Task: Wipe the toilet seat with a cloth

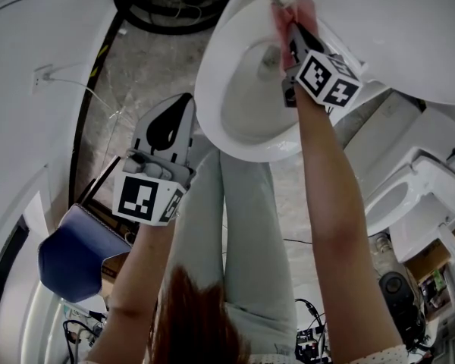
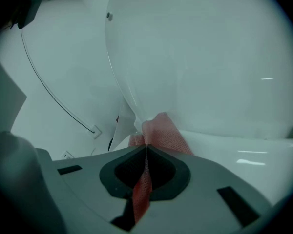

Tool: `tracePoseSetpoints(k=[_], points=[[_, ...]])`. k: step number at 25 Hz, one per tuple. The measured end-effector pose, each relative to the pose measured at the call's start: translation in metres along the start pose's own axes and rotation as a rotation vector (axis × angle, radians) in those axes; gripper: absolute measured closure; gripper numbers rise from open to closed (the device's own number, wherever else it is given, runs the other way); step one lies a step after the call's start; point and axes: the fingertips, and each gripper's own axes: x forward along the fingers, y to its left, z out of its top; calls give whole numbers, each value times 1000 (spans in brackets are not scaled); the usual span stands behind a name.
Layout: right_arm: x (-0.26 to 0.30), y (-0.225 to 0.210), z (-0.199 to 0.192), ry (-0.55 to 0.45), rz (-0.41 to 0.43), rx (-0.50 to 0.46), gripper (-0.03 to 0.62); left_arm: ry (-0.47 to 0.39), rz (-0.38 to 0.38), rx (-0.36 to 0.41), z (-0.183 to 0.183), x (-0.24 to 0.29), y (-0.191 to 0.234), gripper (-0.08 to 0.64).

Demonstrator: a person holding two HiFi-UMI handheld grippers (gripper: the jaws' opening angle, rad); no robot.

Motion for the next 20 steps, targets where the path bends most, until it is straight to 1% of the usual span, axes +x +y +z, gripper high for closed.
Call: tracePoseSetpoints(k=[7, 12, 20], points=[[-13, -16, 0, 33, -35, -56, 575, 7, -7, 1, -3, -1, -1, 555], [-27, -32, 0, 34, -65, -34, 575, 10, -24, 4, -3, 2, -6, 555], [-39, -45, -2, 8, -110, 22, 575, 12, -46, 14, 0, 3, -7, 555]])
